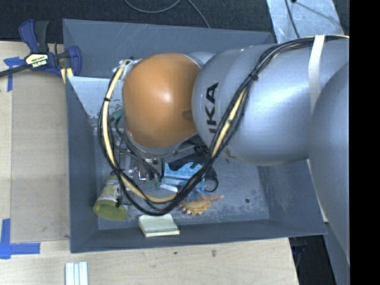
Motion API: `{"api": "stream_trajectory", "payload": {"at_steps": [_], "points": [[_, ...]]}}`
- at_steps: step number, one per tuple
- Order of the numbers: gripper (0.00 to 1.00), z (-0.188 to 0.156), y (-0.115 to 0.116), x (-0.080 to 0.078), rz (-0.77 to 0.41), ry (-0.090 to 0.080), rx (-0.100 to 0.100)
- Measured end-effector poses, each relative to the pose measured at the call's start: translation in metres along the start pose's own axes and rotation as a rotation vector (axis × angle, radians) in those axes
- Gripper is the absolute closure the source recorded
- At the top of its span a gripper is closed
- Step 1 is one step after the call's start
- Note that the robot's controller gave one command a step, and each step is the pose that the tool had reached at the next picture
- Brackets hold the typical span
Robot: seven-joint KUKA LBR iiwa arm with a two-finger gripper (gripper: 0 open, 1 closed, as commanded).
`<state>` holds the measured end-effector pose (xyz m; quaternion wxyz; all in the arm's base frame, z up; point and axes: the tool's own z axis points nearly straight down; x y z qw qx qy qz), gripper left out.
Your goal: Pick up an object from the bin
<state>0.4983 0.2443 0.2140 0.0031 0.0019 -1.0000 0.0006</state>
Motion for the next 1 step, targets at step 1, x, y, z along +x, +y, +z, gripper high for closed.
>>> {"api": "stream_trajectory", "payload": {"at_steps": [1], "points": [[0.0,-0.0048,-0.0014,-0.0021,0.004,-0.008,-0.003]]}}
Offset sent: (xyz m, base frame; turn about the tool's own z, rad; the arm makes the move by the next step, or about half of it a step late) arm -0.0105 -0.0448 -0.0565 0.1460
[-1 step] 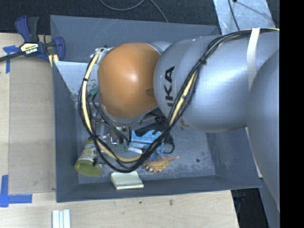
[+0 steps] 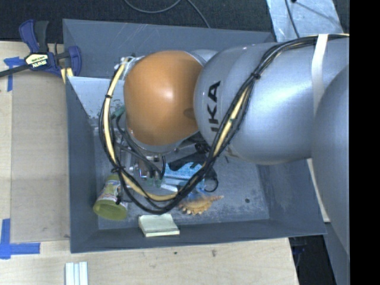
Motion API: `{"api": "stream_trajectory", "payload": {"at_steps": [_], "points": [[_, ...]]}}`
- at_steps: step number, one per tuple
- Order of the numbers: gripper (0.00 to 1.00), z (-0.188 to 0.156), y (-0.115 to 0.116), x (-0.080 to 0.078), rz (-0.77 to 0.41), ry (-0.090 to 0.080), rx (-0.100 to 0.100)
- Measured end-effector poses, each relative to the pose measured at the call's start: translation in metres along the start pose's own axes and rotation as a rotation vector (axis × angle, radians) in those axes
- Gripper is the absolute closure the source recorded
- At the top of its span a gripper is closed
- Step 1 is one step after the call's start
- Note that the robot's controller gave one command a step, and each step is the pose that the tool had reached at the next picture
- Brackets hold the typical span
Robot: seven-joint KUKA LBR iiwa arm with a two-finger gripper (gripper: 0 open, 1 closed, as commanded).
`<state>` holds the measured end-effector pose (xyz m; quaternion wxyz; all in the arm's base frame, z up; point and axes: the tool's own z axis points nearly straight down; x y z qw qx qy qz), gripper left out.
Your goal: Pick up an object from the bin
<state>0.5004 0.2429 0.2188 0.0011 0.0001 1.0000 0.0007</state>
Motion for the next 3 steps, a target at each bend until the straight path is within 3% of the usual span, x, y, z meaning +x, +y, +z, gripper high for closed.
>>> {"api": "stream_trajectory", "payload": {"at_steps": [1,2,3], "points": [[0.0,0.032,-0.022,0.006,0.073,0.001,0.0],[0.0,0.061,-0.028,0.003,-0.008,0.002,0.001],[0.0,0.101,-0.008,0.0,-0.26,0.002,0.006]]}}
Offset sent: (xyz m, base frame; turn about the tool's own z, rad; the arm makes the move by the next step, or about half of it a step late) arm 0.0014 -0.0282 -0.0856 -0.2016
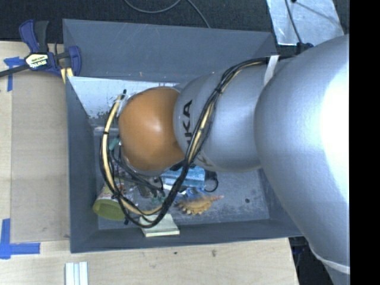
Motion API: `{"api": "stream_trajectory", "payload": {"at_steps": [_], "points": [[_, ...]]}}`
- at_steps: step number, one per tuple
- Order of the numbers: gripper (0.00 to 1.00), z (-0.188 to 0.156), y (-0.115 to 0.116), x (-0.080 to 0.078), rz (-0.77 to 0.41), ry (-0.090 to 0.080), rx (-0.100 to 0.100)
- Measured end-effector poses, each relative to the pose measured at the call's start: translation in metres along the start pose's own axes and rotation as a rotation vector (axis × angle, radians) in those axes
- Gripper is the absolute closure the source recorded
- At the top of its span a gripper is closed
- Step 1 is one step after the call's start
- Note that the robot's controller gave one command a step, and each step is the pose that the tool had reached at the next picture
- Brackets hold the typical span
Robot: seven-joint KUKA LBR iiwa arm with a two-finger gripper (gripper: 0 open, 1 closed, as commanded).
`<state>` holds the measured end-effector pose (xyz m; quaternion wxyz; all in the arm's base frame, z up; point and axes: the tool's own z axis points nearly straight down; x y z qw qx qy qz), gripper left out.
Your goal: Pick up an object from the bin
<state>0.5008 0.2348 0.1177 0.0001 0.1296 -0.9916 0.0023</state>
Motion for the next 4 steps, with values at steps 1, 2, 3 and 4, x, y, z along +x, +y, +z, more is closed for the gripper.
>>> {"api": "stream_trajectory", "payload": {"at_steps": [1,2,3,4], "points": [[0.0,-0.017,0.002,0.002,0.047,0.01,0.0],[0.0,-0.046,0.0,-0.003,0.094,-0.013,-0.006],[0.0,0.015,-0.002,-0.003,0.105,0.01,0.002],[1.0,0.026,-0.009,-0.01,0.234,-0.017,-0.008]]}}
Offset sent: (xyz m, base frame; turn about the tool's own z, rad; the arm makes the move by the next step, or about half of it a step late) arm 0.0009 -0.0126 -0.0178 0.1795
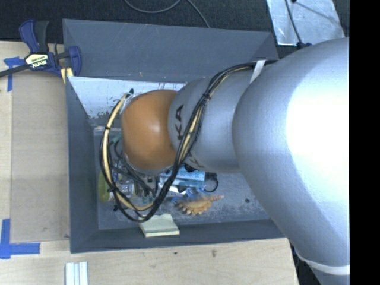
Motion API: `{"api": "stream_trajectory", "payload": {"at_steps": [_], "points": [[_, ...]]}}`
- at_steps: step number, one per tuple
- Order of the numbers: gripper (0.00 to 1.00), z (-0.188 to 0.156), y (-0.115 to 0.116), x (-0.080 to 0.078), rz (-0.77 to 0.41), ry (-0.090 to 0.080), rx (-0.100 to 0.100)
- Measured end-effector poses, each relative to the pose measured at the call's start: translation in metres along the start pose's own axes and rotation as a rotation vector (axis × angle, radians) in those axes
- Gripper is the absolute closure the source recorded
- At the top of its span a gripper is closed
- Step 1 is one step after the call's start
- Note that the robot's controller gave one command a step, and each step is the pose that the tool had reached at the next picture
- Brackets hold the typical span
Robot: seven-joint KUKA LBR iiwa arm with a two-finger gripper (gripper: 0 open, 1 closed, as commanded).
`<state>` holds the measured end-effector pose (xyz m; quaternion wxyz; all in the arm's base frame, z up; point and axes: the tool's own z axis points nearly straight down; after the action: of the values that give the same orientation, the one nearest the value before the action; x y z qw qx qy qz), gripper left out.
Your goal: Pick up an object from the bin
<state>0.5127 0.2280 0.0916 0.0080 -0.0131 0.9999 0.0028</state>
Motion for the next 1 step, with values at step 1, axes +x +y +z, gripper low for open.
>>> {"api": "stream_trajectory", "payload": {"at_steps": [1], "points": [[1.0,0.0008,0.0,0.0005,0.0,0.002,0.0]]}}
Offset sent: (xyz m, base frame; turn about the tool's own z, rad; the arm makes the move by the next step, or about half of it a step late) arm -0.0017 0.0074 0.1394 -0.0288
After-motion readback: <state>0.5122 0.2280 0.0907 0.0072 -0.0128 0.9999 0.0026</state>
